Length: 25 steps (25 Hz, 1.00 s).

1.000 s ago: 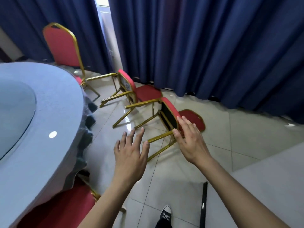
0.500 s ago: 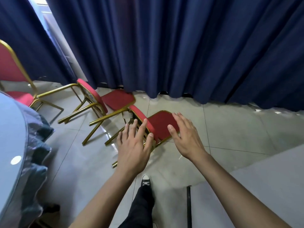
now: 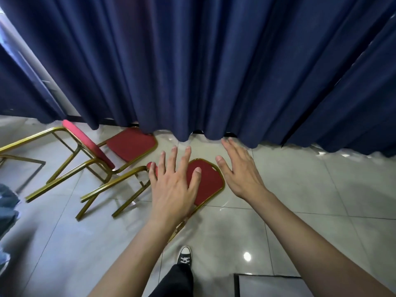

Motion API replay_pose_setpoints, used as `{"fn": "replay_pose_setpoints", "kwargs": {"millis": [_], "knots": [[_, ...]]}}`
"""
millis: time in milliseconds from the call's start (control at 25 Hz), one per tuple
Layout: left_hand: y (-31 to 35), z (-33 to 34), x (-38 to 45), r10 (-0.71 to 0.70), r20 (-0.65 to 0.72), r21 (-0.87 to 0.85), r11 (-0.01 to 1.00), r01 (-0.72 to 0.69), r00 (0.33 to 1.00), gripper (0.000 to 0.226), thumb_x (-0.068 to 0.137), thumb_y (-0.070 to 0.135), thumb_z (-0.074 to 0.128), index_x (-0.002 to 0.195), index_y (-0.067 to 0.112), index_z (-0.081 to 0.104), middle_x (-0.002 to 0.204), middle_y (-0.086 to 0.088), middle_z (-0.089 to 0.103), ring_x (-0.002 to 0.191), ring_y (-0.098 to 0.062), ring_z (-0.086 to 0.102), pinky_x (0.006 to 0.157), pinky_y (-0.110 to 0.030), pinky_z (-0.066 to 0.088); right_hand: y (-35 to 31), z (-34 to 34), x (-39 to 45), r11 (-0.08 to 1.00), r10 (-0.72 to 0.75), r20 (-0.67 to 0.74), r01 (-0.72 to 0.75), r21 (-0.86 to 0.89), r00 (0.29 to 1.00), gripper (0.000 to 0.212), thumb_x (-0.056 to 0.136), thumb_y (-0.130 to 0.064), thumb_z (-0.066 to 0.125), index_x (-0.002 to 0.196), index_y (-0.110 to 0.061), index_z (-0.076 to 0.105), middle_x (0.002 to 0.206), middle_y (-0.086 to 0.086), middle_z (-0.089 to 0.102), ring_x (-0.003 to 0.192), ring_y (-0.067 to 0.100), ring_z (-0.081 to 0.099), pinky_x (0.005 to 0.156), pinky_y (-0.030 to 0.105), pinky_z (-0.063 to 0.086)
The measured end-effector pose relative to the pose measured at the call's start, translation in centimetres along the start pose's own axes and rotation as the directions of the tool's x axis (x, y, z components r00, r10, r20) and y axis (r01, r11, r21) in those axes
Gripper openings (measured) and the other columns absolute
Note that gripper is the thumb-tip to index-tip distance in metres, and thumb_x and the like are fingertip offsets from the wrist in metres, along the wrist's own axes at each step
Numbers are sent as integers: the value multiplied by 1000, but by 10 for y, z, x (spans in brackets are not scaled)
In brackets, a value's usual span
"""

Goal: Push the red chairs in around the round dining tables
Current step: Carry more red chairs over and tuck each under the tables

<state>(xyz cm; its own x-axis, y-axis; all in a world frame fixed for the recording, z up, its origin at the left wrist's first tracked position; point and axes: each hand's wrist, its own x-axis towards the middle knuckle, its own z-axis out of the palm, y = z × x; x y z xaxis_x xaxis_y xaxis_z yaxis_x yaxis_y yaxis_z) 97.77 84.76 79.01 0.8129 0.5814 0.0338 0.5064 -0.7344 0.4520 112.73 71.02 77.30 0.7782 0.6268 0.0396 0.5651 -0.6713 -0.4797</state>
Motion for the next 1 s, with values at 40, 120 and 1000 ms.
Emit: {"fn": "replay_pose_setpoints", "kwargs": {"millis": [40, 120, 1000], "knots": [[2, 0, 16, -4, -4, 0, 1000, 4, 1000, 70, 94, 66, 8, 160, 41, 12, 170, 3, 8, 156, -24, -2, 125, -52, 4, 2, -4, 17, 1000, -7, -13, 7, 0, 1000, 63, 105, -60, 26, 161, -33, 23, 170, -6, 15, 156, 17, 15, 128, 40, 11], [7, 3, 50, -1, -3, -8, 1000, 1, 1000, 73, 92, 68, 4, 159, 41, 11, 170, 2, 9, 156, -24, -2, 125, -52, 3, 9, -10, 48, 1000, 6, -21, -6, -5, 1000, 63, 104, -60, 24, 161, -34, 23, 171, -7, 12, 156, 17, 14, 128, 38, 9], [161, 131, 267, -372, -114, 1, 927, 374, 921, 63, 99, 57, 17, 160, 40, 13, 170, 2, 11, 156, -27, 2, 125, -50, 5, 209, -63, 327, 969, -243, 257, 243, 31, 935, 65, 102, -62, 26, 161, -36, 21, 171, -10, 9, 157, 24, 12, 127, 42, 15]]}}
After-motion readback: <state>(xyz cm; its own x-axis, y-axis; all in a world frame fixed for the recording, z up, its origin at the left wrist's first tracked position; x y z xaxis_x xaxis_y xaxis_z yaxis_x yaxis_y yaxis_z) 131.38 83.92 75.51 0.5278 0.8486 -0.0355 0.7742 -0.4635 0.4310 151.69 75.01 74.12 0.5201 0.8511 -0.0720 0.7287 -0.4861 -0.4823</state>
